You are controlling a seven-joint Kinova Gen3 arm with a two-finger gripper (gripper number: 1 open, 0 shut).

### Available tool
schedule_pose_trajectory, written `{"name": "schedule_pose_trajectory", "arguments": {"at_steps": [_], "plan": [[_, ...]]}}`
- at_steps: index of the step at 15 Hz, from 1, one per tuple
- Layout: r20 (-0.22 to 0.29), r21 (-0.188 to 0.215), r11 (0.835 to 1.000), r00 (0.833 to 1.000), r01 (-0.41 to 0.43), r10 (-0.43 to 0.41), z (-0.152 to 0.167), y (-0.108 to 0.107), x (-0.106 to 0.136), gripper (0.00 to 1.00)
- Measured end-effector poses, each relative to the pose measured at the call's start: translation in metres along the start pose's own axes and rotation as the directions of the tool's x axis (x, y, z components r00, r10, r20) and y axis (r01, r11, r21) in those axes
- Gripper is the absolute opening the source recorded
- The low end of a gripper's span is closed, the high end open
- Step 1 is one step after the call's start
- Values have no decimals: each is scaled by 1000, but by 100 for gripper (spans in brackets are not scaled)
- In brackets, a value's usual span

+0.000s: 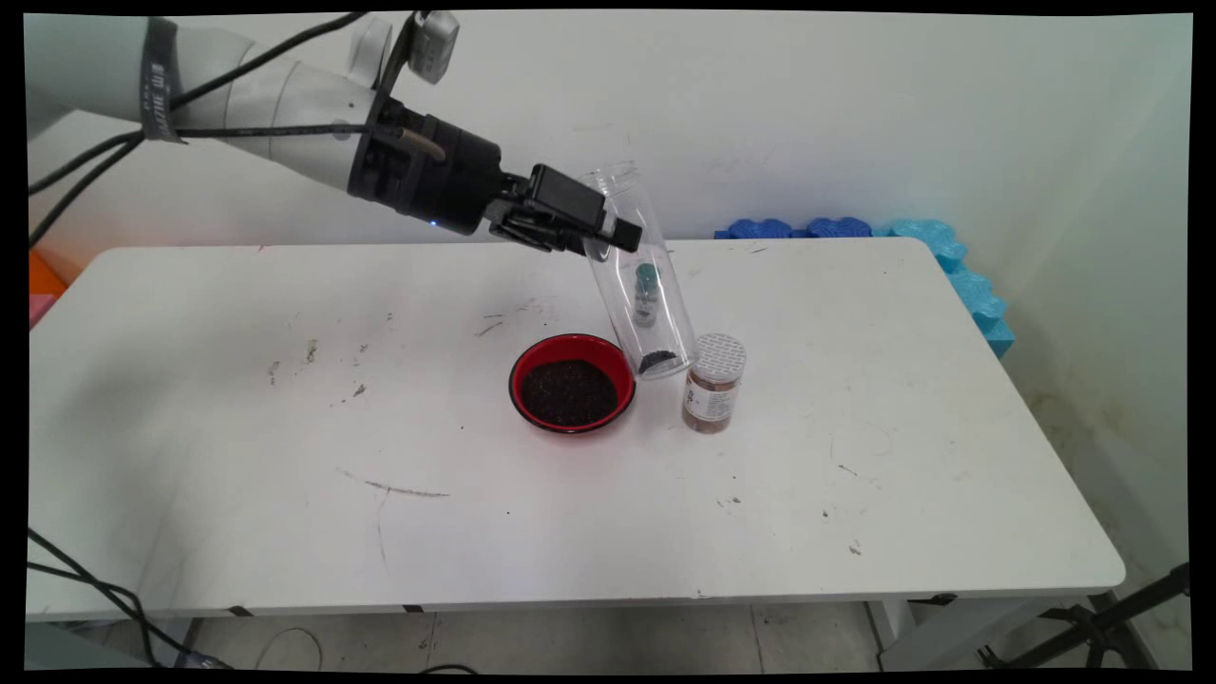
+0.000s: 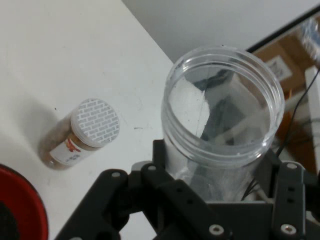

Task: Pour the black seasoning powder in the red bowl

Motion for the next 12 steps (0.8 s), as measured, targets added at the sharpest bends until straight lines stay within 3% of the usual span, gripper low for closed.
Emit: {"name": "schedule_pose_trajectory", "arguments": {"at_steps": [2, 6, 12], "plan": [[13, 0, 996, 995, -94, 94, 0, 4, 0, 0], [29, 11, 956, 956, -293, 293, 0, 12, -2, 0], [75, 6, 855, 853, -518, 516, -2, 25, -13, 0]]}}
